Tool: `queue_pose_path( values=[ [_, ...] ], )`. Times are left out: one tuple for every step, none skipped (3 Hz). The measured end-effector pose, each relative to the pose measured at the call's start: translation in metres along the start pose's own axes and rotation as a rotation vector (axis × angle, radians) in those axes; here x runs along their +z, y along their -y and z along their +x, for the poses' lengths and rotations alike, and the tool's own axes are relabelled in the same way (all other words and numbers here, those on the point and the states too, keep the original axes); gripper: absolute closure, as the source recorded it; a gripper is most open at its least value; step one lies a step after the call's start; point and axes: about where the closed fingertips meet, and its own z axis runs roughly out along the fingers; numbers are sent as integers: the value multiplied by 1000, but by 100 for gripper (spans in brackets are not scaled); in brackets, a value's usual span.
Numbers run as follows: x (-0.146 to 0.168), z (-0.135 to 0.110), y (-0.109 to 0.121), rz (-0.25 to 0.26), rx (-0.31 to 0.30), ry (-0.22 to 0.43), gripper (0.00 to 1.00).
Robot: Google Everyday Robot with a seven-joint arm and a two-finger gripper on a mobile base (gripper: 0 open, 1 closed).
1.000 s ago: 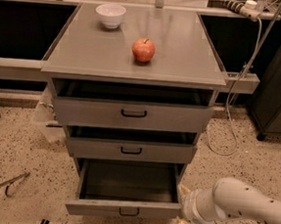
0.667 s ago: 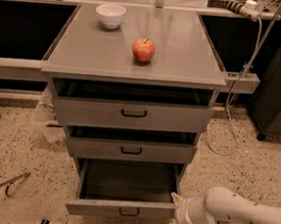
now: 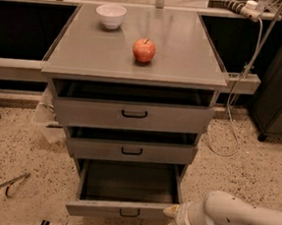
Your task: Close bottom drawer
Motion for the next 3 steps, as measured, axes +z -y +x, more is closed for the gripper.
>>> queue_pose_path(
  values=[
    [0, 0, 0, 0, 0, 0, 65],
    [33, 13, -7, -6, 40, 16, 89],
    [98, 43, -6, 4, 99, 30, 100]
  ],
)
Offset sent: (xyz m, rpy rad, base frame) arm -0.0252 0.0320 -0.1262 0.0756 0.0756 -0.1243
